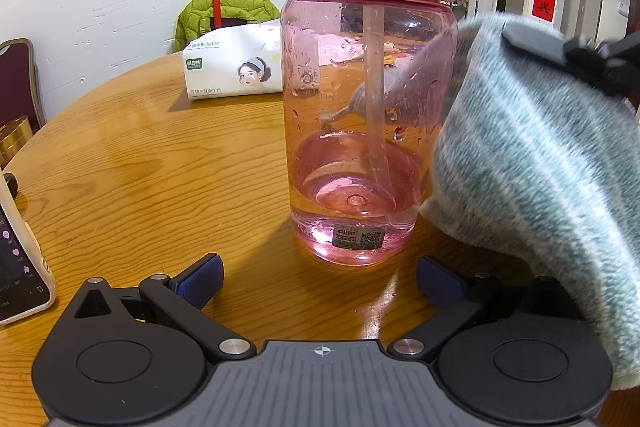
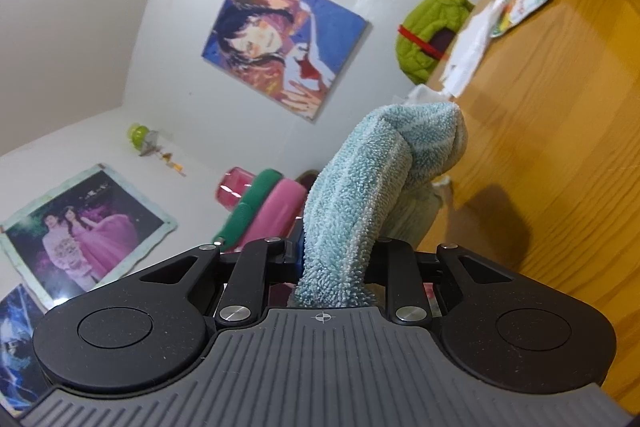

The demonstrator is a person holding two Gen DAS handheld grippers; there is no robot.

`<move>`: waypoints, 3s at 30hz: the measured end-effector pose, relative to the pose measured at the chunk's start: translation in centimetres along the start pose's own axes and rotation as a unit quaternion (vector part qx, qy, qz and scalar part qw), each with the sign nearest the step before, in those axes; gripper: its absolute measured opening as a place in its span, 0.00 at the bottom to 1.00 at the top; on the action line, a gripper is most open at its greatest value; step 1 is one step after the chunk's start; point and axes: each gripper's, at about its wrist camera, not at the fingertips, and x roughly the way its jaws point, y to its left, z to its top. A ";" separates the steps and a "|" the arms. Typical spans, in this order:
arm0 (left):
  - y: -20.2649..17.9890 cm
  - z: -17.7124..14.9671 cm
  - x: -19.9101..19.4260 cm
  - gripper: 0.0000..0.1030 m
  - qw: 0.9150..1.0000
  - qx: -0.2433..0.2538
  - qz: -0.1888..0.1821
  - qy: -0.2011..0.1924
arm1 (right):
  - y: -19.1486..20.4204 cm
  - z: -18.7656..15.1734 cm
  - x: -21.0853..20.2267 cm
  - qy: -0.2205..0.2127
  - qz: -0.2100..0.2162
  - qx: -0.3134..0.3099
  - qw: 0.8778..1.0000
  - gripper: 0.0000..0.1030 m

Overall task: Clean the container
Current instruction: 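Keep wiping the bottle's side with the towel in the right tool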

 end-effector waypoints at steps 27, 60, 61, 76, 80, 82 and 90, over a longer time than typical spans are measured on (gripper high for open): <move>0.0 0.0 0.0 1.00 1.000 0.000 0.000 0.000 | -0.6 -0.2 2.0 0.052 -0.139 -0.005 0.989 0.26; -0.2 -0.1 -0.2 1.00 1.000 0.000 0.000 0.000 | 0.4 0.8 0.9 -0.006 -0.039 -0.034 0.999 0.27; -0.2 -0.1 -0.2 1.00 1.000 0.000 0.000 0.000 | 0.4 0.9 0.8 -0.007 -0.039 -0.033 0.999 0.27; -0.2 -0.1 -0.2 1.00 1.000 0.000 0.000 0.000 | -0.6 1.1 -0.1 -0.025 0.019 0.027 0.999 0.27; -0.2 -0.1 -0.2 1.00 1.000 0.000 0.000 0.000 | -0.9 0.4 2.2 0.035 -0.110 -0.002 0.993 0.27; -0.2 -0.1 -0.3 1.00 1.000 0.000 0.000 0.000 | -0.9 0.3 2.8 0.047 -0.130 -0.011 0.990 0.27; -0.1 -0.1 -0.3 1.00 1.000 0.000 0.000 0.000 | -0.6 0.8 1.6 0.013 -0.034 0.005 0.999 0.28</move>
